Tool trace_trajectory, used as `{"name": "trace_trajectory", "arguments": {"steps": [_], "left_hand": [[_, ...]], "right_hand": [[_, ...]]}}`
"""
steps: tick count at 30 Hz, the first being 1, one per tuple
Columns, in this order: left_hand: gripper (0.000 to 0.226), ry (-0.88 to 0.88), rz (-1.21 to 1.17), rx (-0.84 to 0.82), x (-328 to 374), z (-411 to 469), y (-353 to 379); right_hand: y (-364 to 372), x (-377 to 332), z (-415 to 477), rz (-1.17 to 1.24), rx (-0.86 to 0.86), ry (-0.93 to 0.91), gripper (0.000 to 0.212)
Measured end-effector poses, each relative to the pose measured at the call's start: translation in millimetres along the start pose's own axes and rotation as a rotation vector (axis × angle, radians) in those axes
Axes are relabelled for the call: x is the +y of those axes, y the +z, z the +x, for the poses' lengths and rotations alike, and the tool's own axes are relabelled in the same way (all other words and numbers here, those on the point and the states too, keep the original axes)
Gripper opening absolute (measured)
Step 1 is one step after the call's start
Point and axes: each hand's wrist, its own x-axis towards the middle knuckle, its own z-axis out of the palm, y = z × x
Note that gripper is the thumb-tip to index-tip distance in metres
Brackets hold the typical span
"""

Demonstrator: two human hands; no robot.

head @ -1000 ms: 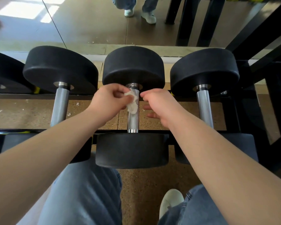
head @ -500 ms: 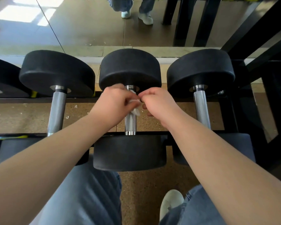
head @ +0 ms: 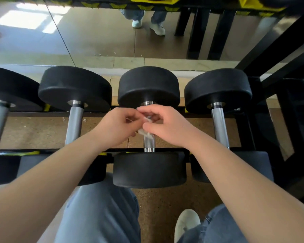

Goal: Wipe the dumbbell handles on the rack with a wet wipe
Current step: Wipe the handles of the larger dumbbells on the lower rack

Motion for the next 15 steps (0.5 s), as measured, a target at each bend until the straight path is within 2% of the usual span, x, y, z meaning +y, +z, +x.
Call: {"name": "trace_trajectory", "arguments": {"steps": [2, 4, 8, 11, 15], "left_hand": [[0.010, -0.065, -0.151, 0.044, 3, -4, -9], [0.011, -0.089, -0.206, 0.077, 4, -9, -21], [0.008, -0.042, -0.093, 0.178, -2, -21, -56], [0.010, -0.105, -0.098, 0.224, -15, -31, -87], [0.017, -0.217, 0.108, 0.296, -48, -45, -125]], "right_hand": [[6, -8, 4, -0.013, 0.044, -0.029, 0.058], [15, -19, 10, 0.013, 0.110, -0.015, 0.056], [38, -42, 25, 0.083, 0.185, 0.030, 0.033], [57, -60, 39, 0.082, 0.198, 0.051, 0.014], [83, -80, 61, 0.057, 0.189, 0.082, 0.011]]}}
